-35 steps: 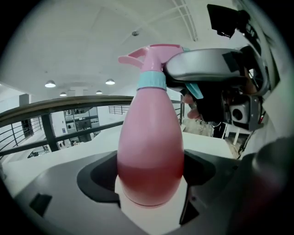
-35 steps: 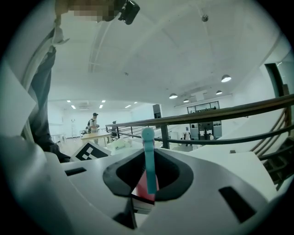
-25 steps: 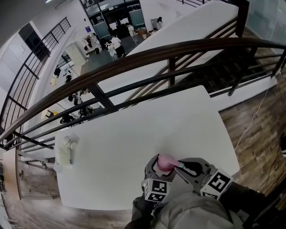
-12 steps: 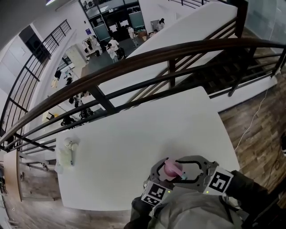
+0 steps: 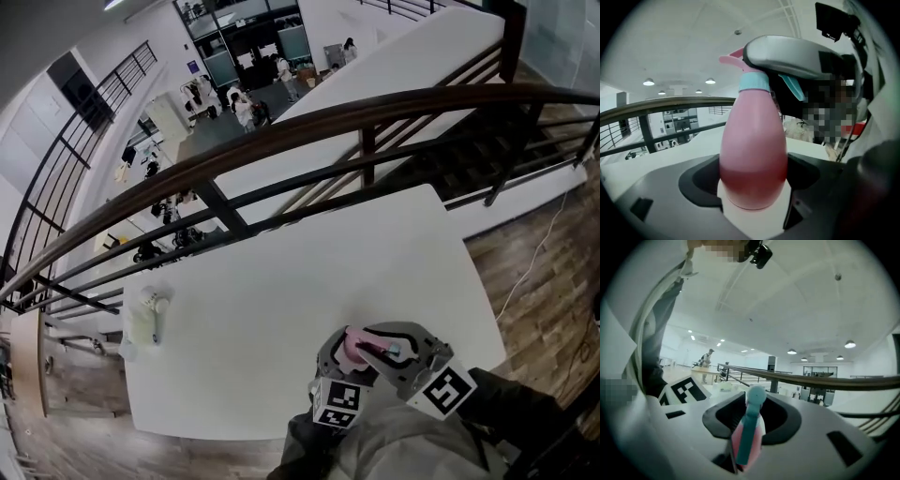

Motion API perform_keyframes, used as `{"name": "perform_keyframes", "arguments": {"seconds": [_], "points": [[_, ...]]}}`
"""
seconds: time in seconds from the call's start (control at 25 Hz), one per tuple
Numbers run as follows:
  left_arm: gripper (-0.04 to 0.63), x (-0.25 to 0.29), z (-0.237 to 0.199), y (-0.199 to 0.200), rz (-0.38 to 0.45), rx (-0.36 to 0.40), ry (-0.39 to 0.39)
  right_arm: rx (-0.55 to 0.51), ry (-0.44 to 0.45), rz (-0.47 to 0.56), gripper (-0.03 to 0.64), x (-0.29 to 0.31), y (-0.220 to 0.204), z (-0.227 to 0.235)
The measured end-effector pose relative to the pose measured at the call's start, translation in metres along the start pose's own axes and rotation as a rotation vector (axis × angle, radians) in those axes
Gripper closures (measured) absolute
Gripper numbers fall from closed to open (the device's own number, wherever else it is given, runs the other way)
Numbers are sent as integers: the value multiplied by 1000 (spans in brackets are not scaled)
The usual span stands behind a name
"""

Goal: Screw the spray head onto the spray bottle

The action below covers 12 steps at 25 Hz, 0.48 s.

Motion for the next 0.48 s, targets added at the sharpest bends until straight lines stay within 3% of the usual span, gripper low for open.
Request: {"name": "perform_keyframes", "arguments": {"seconds": [0.08, 0.24, 0.32, 0.36, 0.48], "points": [[187, 2, -2, -2, -24, -9, 75, 84, -86, 14, 535, 2, 0, 5], [187, 8, 0, -9, -90, -22, 177, 223, -293, -54, 540, 3, -11, 13], [187, 6, 1, -10, -72, -46, 162, 161, -267, -62, 540, 7, -5, 3], [187, 3, 2, -5, -42, -51, 128, 127, -231, -12, 538, 6, 1, -2], [187, -9, 2, 13, 66, -31, -62, 222, -34, 181, 511, -8, 18, -14]]}}
Point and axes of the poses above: the fingertips, and each gripper's own axes: x forward along the fingers, z to its right, y out of its top, the point moved 5 cm from there along -x, backward along the fingers, and after that the axes turned 5 degrees about z, right-handed, at the moved point
